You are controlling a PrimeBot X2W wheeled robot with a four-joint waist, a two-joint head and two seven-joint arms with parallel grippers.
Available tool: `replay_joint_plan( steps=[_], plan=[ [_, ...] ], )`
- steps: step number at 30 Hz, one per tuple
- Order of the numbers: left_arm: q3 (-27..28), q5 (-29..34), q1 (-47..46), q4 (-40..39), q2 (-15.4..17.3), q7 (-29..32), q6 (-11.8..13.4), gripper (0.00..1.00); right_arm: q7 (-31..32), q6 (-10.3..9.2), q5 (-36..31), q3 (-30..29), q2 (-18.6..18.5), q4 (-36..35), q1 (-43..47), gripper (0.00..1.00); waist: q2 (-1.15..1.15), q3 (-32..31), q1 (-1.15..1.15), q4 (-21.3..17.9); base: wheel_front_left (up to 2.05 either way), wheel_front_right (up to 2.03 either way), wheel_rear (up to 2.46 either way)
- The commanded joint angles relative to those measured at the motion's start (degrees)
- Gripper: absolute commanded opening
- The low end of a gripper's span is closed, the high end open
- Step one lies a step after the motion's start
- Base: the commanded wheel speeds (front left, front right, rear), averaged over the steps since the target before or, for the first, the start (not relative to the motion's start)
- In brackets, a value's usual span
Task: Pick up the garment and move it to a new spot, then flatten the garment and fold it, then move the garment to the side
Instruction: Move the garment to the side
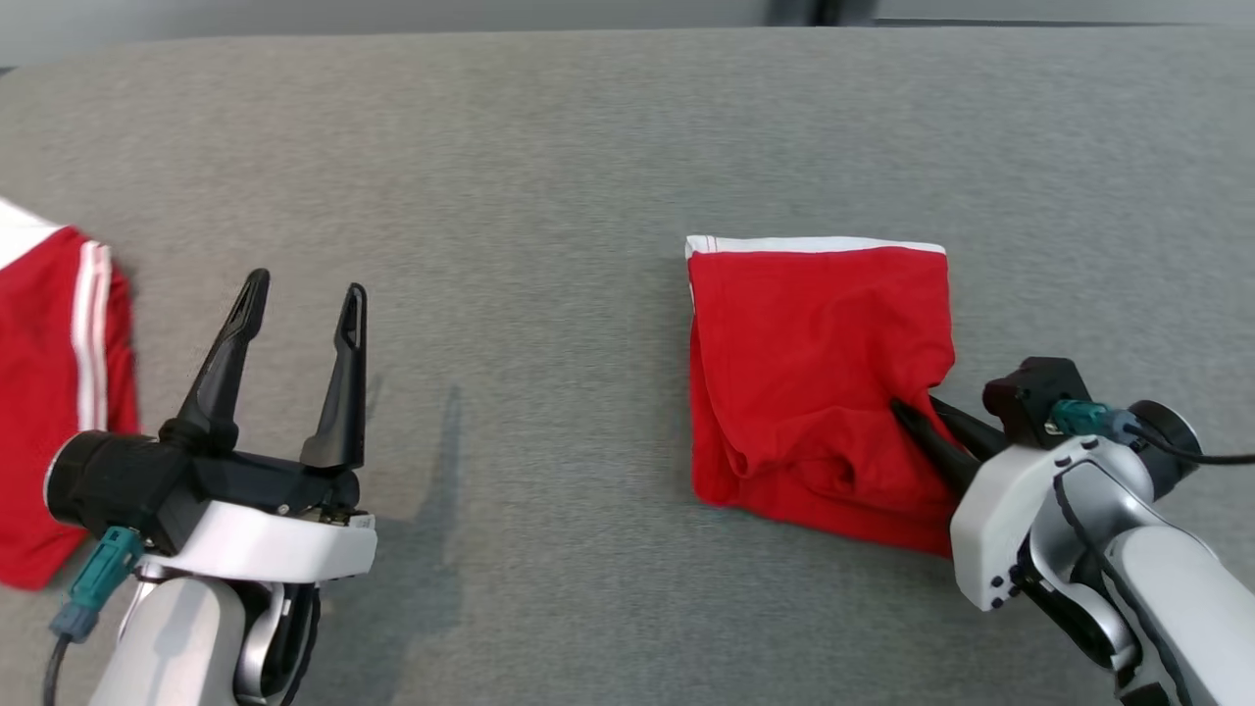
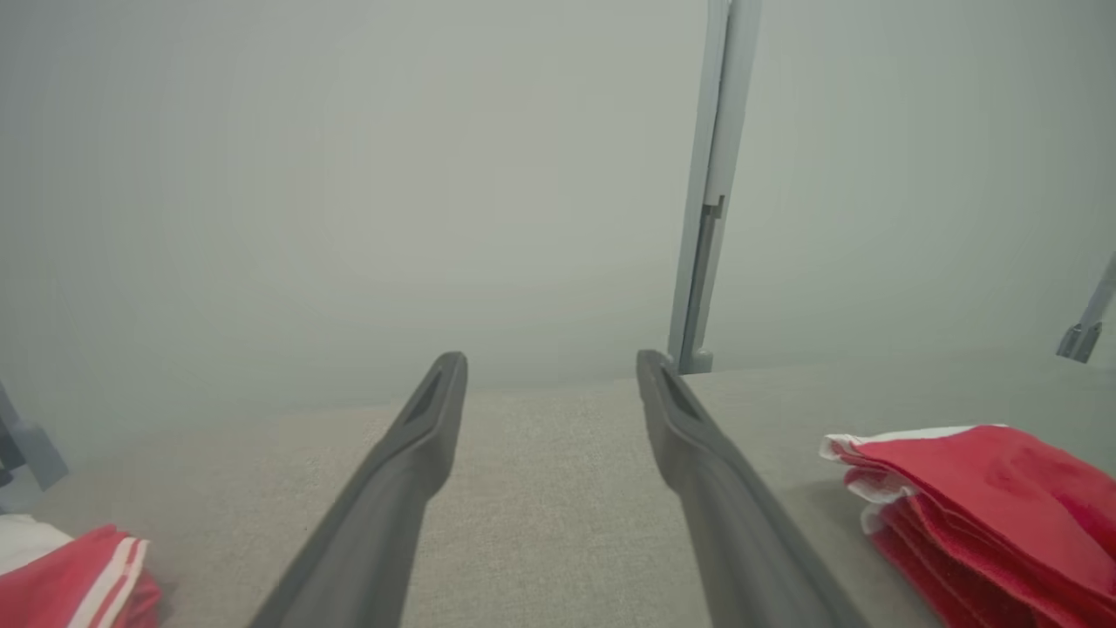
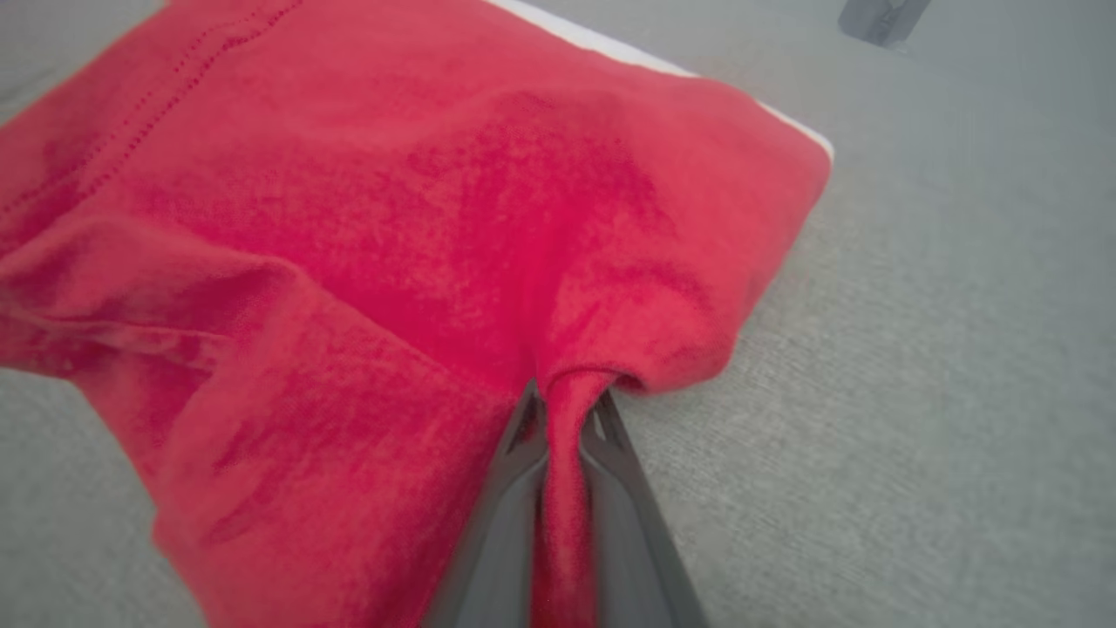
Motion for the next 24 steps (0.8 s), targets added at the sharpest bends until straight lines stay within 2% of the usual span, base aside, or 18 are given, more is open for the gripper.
replay_joint_plan(
  steps=[1,7,12,18,24],
  plan=[
    [0.5,0.6,0.0,-0.8,0.8,0.2,0.3,1.00,0.2,-0.01,-0.7,-0.4,-0.7,-1.2,0.8,0.00,0.00,0.8,0.00,-4.9,0.00,0.00,0.00],
    [0.8,1.2,-0.4,-4.3,3.0,2.6,0.5,1.00,-0.4,-0.01,-1.1,-0.1,-1.9,-3.3,0.8,0.00,0.00,3.1,0.00,-13.0,0.00,0.00,0.00],
    [0.5,1.8,-1.6,-7.5,4.7,5.2,0.3,1.00,-3.8,-0.02,-0.8,1.6,-3.1,-1.4,-2.6,0.00,0.00,5.6,0.00,-17.9,0.00,0.00,0.00],
    [-0.3,2.4,-3.0,-10.1,5.9,7.6,-0.2,1.00,-9.4,-0.02,-0.7,2.0,-5.1,3.5,-8.8,0.00,0.00,8.3,0.00,-20.9,0.00,0.00,0.00],
    [-1.9,3.2,-5.7,-12.8,7.0,10.0,-1.3,1.00,-15.6,-0.02,-1.2,3.7,-11.2,12.3,-17.3,0.00,0.00,12.1,0.00,-21.8,0.00,0.00,0.00]
  ],
)
